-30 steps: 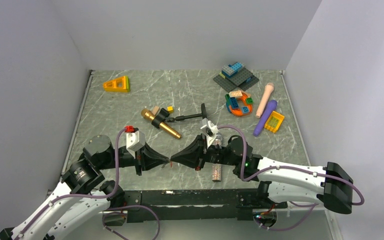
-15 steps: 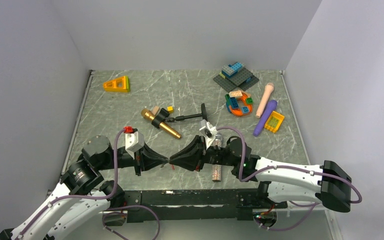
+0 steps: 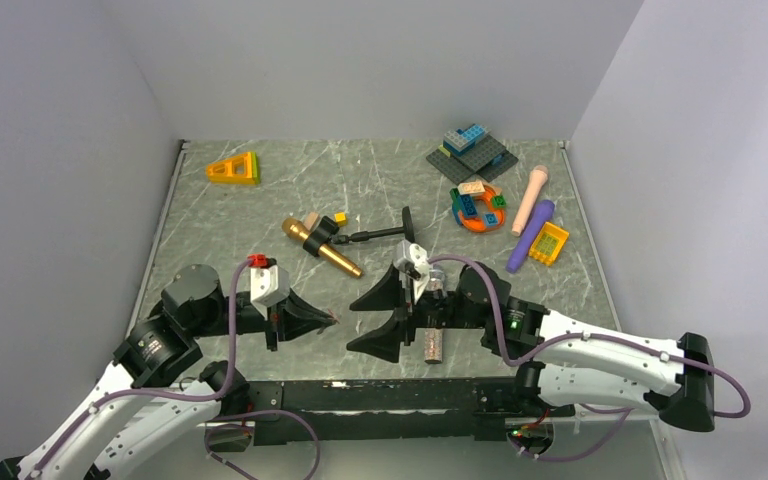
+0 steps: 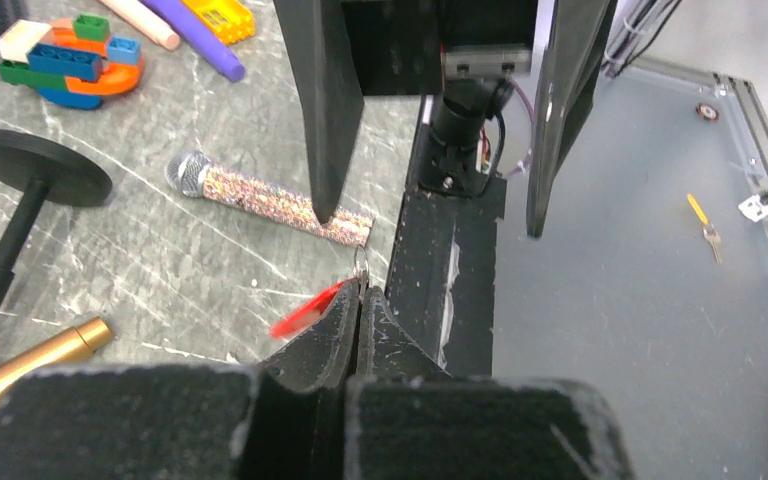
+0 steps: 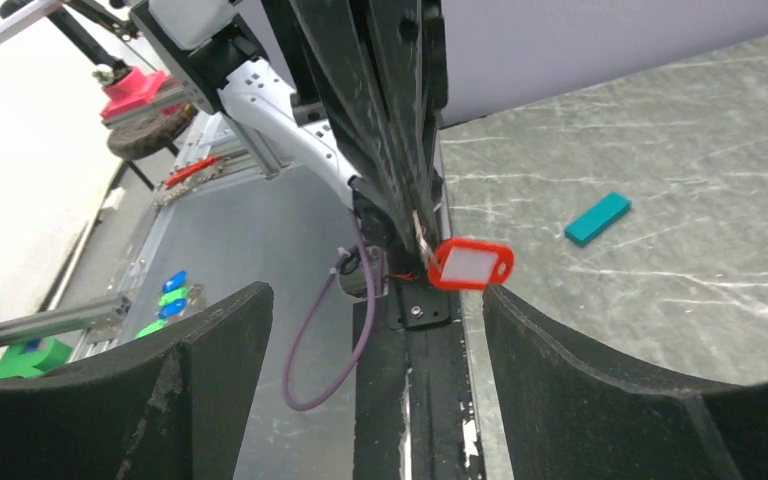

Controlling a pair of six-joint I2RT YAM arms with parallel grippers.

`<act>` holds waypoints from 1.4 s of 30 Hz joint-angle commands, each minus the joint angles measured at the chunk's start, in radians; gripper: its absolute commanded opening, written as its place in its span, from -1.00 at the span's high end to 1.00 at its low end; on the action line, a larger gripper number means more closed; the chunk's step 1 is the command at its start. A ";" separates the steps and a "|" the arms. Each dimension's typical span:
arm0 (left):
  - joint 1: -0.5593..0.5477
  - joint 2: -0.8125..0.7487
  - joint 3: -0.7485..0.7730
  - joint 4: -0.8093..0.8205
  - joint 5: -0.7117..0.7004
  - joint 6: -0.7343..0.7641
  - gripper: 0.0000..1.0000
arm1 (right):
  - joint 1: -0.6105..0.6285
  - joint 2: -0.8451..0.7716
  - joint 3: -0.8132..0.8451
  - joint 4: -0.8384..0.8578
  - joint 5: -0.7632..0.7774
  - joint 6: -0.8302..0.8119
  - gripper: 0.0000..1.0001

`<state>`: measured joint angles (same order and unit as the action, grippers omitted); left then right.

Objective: Remove the keys from the keyring

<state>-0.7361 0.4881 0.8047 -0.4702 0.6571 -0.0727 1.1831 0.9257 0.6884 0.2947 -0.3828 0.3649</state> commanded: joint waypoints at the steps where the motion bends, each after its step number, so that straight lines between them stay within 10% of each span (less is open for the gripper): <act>1: 0.004 0.026 0.042 -0.049 0.061 0.049 1.00 | 0.006 -0.003 0.133 -0.219 0.054 -0.128 -0.62; 42: 0.003 0.018 0.002 -0.034 0.101 0.038 1.00 | 0.032 0.150 0.315 -0.350 -0.002 -0.305 0.14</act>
<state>-0.7361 0.5060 0.8062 -0.5362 0.7372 -0.0414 1.2057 1.0782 0.9520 -0.0895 -0.3531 0.0738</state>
